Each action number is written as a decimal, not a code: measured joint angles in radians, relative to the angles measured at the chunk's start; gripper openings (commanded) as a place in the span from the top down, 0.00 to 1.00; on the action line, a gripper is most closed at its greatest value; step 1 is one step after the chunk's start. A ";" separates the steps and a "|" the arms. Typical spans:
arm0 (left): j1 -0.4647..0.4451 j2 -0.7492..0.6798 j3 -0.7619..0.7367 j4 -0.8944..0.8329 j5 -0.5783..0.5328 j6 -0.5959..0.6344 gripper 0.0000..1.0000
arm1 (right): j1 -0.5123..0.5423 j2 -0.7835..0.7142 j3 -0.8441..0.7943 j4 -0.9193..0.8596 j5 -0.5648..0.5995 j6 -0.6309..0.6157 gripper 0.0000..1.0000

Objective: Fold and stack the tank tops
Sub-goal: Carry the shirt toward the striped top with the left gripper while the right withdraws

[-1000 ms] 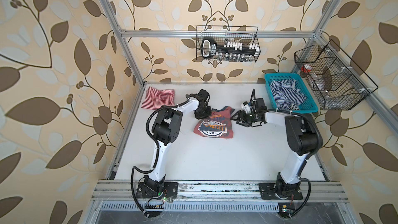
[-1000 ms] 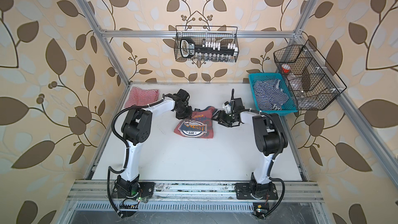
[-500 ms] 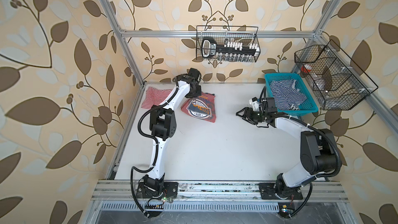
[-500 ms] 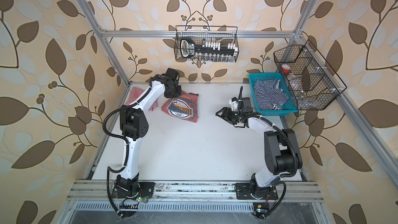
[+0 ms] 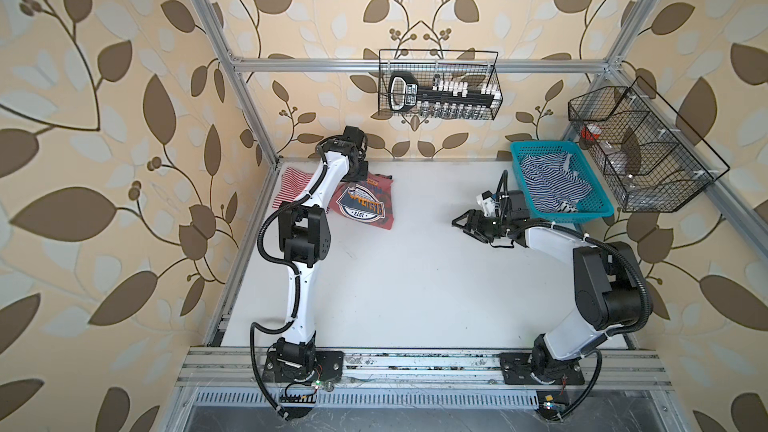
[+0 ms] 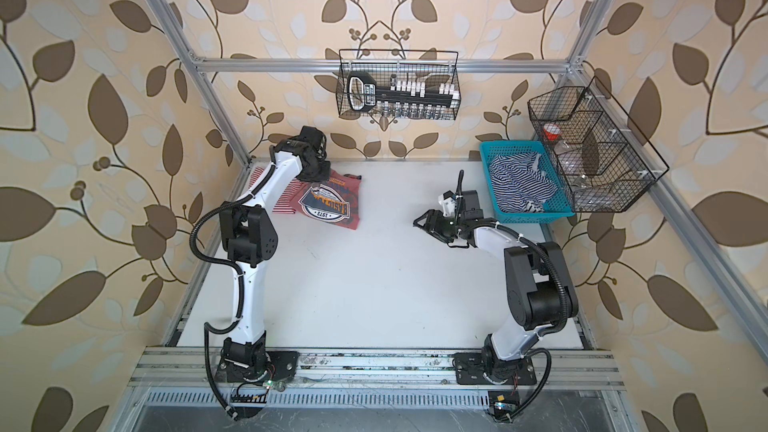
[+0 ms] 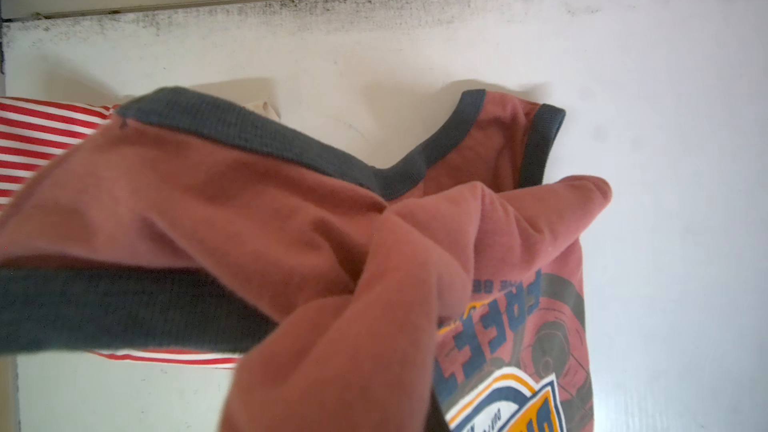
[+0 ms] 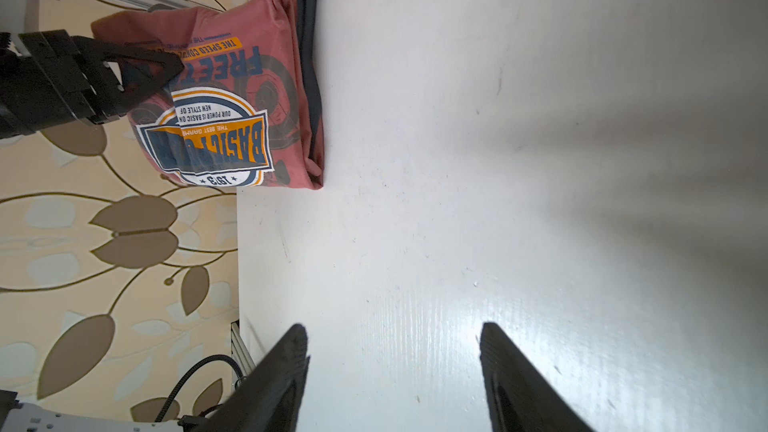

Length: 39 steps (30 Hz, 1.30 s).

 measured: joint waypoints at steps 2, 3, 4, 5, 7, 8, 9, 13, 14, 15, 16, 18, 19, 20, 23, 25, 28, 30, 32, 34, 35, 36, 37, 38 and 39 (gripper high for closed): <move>0.018 -0.006 0.000 0.001 0.004 0.010 1.00 | 0.004 0.012 0.000 0.007 -0.001 0.003 0.34; 0.027 -0.012 0.000 0.002 0.005 0.015 1.00 | 0.006 0.018 0.000 0.011 -0.002 0.003 0.34; 0.038 -0.019 0.000 0.004 0.009 0.020 1.00 | 0.008 0.024 0.000 0.013 -0.004 0.003 0.34; 0.047 -0.026 0.000 0.005 0.012 0.021 1.00 | 0.010 0.029 0.000 0.013 -0.005 0.004 0.34; 0.068 -0.045 0.000 0.007 0.019 0.024 1.00 | 0.013 0.037 0.000 0.015 -0.006 0.005 0.35; 0.073 -0.053 0.000 0.007 0.021 0.024 1.00 | 0.014 0.039 0.000 0.017 -0.008 0.006 0.35; 0.079 -0.063 0.000 0.007 0.023 0.026 1.00 | 0.015 0.041 0.000 0.019 -0.009 0.006 0.35; 0.100 -0.105 0.000 0.014 0.028 0.031 1.00 | 0.020 0.048 0.000 0.029 -0.012 0.007 0.35; 0.102 -0.113 0.000 0.016 0.030 0.034 1.00 | 0.021 0.050 0.000 0.032 -0.013 0.007 0.35; 0.105 -0.122 0.000 0.017 0.030 0.036 1.00 | 0.021 0.053 0.000 0.034 -0.013 0.007 0.35; 0.108 -0.129 0.000 0.019 0.032 0.040 1.00 | 0.022 0.057 0.000 0.036 -0.015 0.007 0.35; 0.110 -0.139 0.000 0.020 0.037 0.045 1.00 | 0.022 0.064 0.000 0.039 -0.019 0.008 0.35; 0.116 -0.143 -0.002 0.021 0.039 0.047 1.00 | 0.022 0.068 0.000 0.040 -0.019 0.010 0.35; 0.119 -0.145 -0.003 0.022 0.039 0.048 1.00 | 0.022 0.070 0.000 0.040 -0.020 0.010 0.35; 0.131 -0.149 -0.020 0.028 0.047 0.050 1.00 | 0.022 0.079 0.000 0.042 -0.023 0.010 0.35; 0.144 -0.149 -0.034 0.032 0.051 0.050 1.00 | 0.022 0.085 0.000 0.045 -0.025 0.010 0.35; 0.174 -0.149 -0.056 0.039 0.066 0.051 1.00 | 0.022 0.095 0.000 0.047 -0.027 0.010 0.35; 0.198 -0.149 -0.072 0.053 0.073 0.051 1.00 | 0.022 0.100 0.000 0.048 -0.027 0.010 0.35; 0.226 -0.149 -0.092 0.069 0.084 0.051 1.00 | 0.022 0.105 0.000 0.047 -0.027 0.010 0.35; 0.252 -0.149 -0.115 0.087 0.100 0.051 1.00 | 0.023 0.109 0.000 0.048 -0.027 0.010 0.35; 0.263 -0.149 -0.127 0.098 0.111 0.051 1.00 | 0.023 0.112 0.001 0.048 -0.027 0.010 0.35; 0.274 -0.149 -0.138 0.108 0.122 0.051 1.00 | 0.023 0.116 0.002 0.047 -0.027 0.010 0.36; 0.283 -0.149 -0.148 0.117 0.127 0.051 1.00 | 0.024 0.120 0.003 0.048 -0.027 0.010 0.36; 0.294 -0.149 -0.155 0.124 0.138 0.052 1.00 | 0.026 0.125 0.005 0.048 -0.027 0.010 0.36; 0.305 -0.147 -0.160 0.130 0.152 0.053 1.00 | 0.029 0.130 0.006 0.048 -0.027 0.010 0.36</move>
